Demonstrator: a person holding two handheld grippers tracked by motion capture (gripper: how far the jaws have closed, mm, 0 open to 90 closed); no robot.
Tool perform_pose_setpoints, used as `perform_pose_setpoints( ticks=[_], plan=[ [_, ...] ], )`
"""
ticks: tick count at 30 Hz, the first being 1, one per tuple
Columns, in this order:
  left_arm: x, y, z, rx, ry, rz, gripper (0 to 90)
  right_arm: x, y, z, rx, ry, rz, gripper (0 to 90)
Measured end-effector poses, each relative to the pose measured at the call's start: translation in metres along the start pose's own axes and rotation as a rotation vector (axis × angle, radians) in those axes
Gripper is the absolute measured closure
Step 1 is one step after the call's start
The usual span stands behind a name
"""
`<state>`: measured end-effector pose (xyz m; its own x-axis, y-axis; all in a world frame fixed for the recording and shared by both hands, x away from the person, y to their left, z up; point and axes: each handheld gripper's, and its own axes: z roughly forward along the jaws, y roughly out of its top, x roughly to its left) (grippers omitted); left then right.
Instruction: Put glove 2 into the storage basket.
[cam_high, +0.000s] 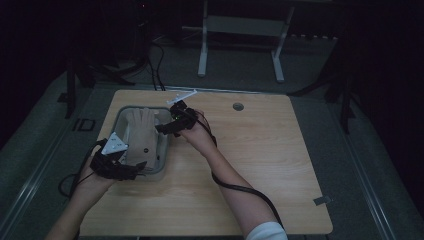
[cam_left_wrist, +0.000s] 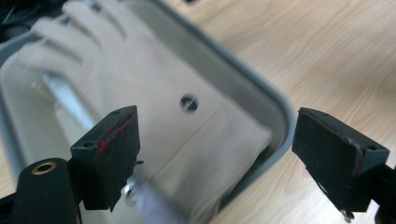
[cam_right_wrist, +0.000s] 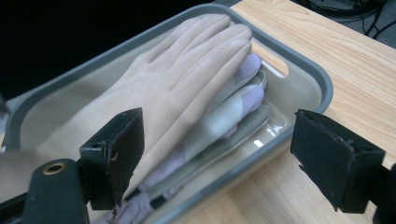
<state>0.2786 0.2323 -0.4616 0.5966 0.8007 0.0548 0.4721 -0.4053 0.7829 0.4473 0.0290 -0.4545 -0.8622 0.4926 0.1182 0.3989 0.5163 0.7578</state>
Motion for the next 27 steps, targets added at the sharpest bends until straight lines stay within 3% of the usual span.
perform_pose_setpoints(
  ticks=[4, 9, 12, 27],
  plan=[
    [-0.009, 0.006, 0.010, -0.014, -0.023, 0.015, 15.6, 0.003, -0.009, -0.011, -0.005, 0.000, -0.042, 17.2],
    [-0.022, 0.014, 0.021, -0.031, -0.048, 0.034, 15.6, 0.000, -0.020, -0.022, -0.009, -0.012, -0.057, 17.2],
    [-0.031, 0.019, 0.027, -0.026, -0.066, 0.057, 15.6, -0.004, -0.029, -0.029, -0.005, -0.020, -0.059, 17.1],
    [-0.076, 0.031, 0.064, -0.069, -0.170, 0.086, 15.6, -0.025, -0.071, -0.058, 0.006, -0.061, -0.038, 17.2]
  ],
)
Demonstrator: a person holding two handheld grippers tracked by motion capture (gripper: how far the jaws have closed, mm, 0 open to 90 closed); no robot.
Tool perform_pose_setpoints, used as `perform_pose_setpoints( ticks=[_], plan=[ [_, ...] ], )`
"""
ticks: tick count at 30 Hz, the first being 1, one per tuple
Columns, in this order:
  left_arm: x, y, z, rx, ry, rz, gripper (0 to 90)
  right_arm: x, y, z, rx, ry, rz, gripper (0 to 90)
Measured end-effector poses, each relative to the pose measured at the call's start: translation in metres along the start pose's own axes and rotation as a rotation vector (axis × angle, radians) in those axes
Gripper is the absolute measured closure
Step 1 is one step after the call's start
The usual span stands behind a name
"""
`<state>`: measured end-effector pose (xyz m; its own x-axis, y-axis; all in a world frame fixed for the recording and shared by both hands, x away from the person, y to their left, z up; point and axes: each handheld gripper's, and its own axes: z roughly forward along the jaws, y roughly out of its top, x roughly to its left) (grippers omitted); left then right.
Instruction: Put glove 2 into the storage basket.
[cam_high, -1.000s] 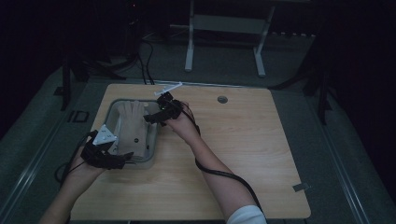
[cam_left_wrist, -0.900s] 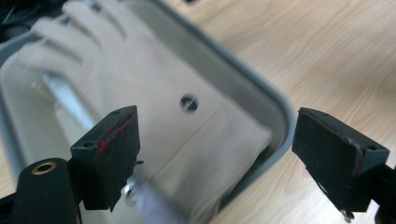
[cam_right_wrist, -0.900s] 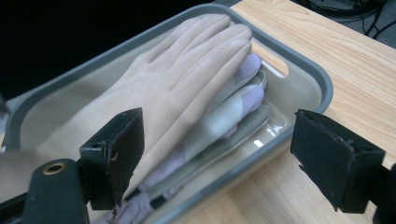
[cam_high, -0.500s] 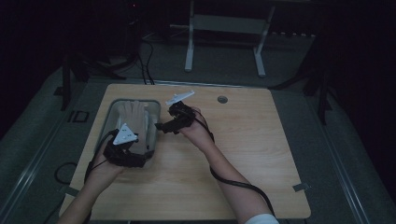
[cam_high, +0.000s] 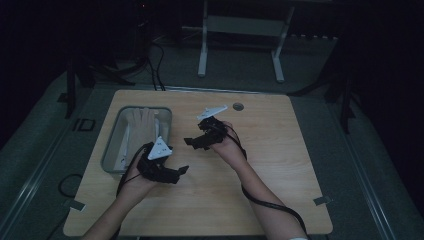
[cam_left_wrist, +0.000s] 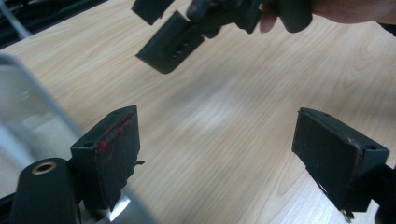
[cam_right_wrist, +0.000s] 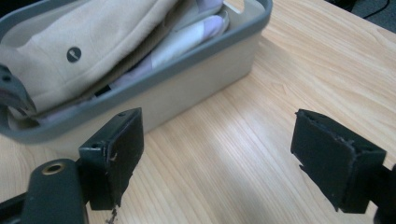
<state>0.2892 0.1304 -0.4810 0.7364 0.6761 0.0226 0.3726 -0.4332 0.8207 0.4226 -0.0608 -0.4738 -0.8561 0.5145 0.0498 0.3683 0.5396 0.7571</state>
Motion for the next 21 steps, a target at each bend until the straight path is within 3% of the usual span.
perform_pose_setpoints(
  ticks=[12, 21],
  plan=[
    [-0.018, -0.006, 0.028, 0.022, -0.089, 0.012, 15.7, -0.009, -0.037, -0.012, 0.011, -0.011, 0.020, 17.0],
    [-0.030, -0.012, 0.042, 0.022, -0.121, 0.019, 15.6, -0.017, -0.066, -0.022, 0.015, -0.019, 0.025, 15.8]
  ],
)
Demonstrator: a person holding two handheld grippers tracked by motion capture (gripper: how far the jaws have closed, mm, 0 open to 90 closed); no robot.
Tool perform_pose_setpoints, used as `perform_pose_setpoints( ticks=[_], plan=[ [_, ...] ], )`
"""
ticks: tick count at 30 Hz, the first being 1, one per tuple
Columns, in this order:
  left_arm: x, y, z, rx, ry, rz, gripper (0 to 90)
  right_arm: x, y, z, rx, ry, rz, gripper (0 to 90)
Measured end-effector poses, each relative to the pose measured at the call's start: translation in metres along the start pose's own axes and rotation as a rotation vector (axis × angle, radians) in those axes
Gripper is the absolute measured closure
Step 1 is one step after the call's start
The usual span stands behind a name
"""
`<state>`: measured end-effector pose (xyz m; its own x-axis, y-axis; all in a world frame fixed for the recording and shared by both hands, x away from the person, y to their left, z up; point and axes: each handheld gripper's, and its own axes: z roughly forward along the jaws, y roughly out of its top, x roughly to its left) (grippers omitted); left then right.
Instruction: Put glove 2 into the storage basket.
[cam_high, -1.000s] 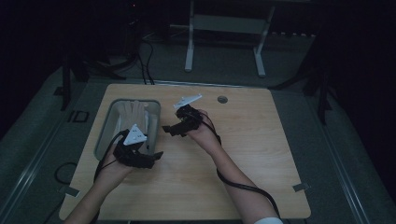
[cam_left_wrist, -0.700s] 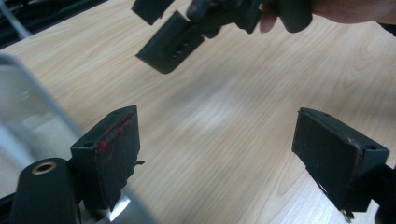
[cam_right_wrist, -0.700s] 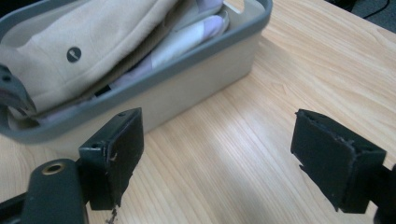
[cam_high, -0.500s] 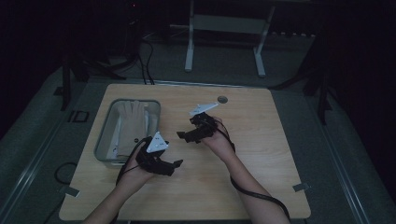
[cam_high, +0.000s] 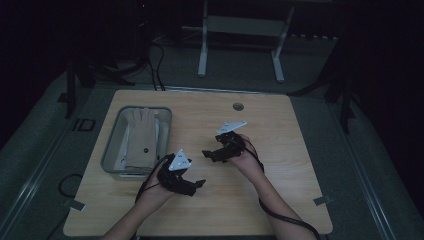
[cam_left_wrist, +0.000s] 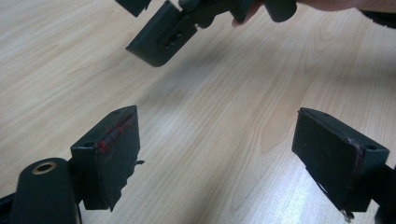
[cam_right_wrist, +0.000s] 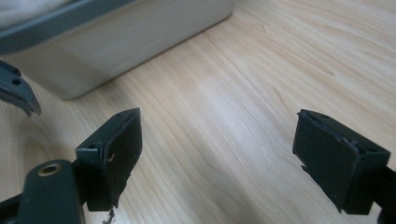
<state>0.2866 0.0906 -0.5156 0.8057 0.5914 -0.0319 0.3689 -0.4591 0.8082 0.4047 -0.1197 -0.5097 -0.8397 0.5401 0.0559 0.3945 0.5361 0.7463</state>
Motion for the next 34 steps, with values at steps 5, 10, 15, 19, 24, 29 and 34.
perform_pose_setpoints(
  ticks=[5, 10, 15, 19, 24, 29, 34],
  plan=[
    [-0.004, -0.005, 0.013, 0.024, -0.027, 0.001, 15.6, -0.003, -0.018, -0.001, 0.013, -0.005, 0.009, 15.4],
    [-0.008, -0.007, 0.023, 0.032, -0.056, 0.007, 15.6, -0.005, -0.036, -0.003, 0.015, -0.011, 0.017, 15.4],
    [-0.012, -0.011, 0.031, 0.039, -0.079, 0.017, 15.6, -0.006, -0.051, -0.004, 0.018, -0.026, -0.003, 15.3],
    [-0.012, -0.013, 0.035, 0.042, -0.086, 0.014, 15.6, -0.007, -0.058, -0.006, 0.011, -0.031, -0.013, 14.6],
    [-0.013, -0.017, 0.040, 0.065, -0.085, 0.014, 15.6, -0.009, -0.069, -0.009, -0.018, -0.065, -0.044, 14.6],
    [-0.013, -0.018, 0.043, 0.081, -0.096, 0.016, 15.6, -0.012, -0.076, -0.011, -0.024, -0.069, -0.038, 14.6],
    [-0.013, -0.019, 0.044, 0.077, -0.099, 0.016, 15.6, -0.012, -0.077, -0.012, -0.030, -0.068, -0.043, 14.6]
  ],
)
